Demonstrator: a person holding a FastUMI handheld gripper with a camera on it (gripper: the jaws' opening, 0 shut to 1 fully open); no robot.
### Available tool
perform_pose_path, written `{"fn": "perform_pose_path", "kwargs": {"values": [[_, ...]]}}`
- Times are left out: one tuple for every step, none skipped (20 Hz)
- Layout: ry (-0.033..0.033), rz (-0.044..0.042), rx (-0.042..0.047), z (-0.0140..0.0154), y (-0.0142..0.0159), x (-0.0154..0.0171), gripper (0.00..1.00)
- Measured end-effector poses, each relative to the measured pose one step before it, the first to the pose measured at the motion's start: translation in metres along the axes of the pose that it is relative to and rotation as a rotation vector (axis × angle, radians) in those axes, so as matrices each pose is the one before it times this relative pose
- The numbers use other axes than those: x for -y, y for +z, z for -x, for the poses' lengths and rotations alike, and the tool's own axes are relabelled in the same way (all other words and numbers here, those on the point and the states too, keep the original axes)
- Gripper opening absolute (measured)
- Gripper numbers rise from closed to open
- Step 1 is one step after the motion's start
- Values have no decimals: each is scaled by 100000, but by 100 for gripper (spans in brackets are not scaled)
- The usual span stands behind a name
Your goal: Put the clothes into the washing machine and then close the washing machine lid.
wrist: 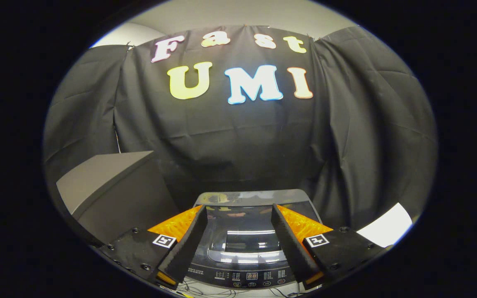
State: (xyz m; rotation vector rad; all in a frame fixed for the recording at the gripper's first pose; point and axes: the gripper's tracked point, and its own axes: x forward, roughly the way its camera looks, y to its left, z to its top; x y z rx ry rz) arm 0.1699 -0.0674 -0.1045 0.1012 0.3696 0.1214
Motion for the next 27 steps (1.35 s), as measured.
{"fn": "perform_pose_path", "kwargs": {"values": [[-286,645,3286,1323,1011,-32,97],[129,351,3400,1323,1355,-155,97],[197,58,3156,1311,1345,-145,97],[212,104,3278,1554,1377,-191,97],[-276,374,3424,1571,1602,-73,97],[-38,421,3576,1600,1632,-49,97],[-131,474,3586,1551,1669,-75,97],[-405,761,2641,1375,1275,111,97],[-533,749,2091,1283,1150,142,97],[-712,839,1796,1208,851,236,97],[-1065,668,1372,1186,747,308,97],[-690,354,1250,1168,645,212,97],[-1044,-175,785,1064,404,258,97],[-512,-211,758,973,295,138,97],[-1026,-168,1439,919,386,204,97],[-445,310,1066,736,287,102,97],[-632,475,730,547,178,73,97],[-565,60,326,338,11,108,97],[-281,-397,97,342,117,-43,97],[-38,-1085,682,191,237,-191,97],[91,-773,578,204,238,-186,97],[-422,-321,955,244,262,-14,97],[-150,213,446,138,120,-71,97],[164,230,270,6,60,-169,97],[221,394,-34,43,60,-160,97],[57,370,-229,36,-3,9,97],[193,-91,619,16,268,-111,97]]}}
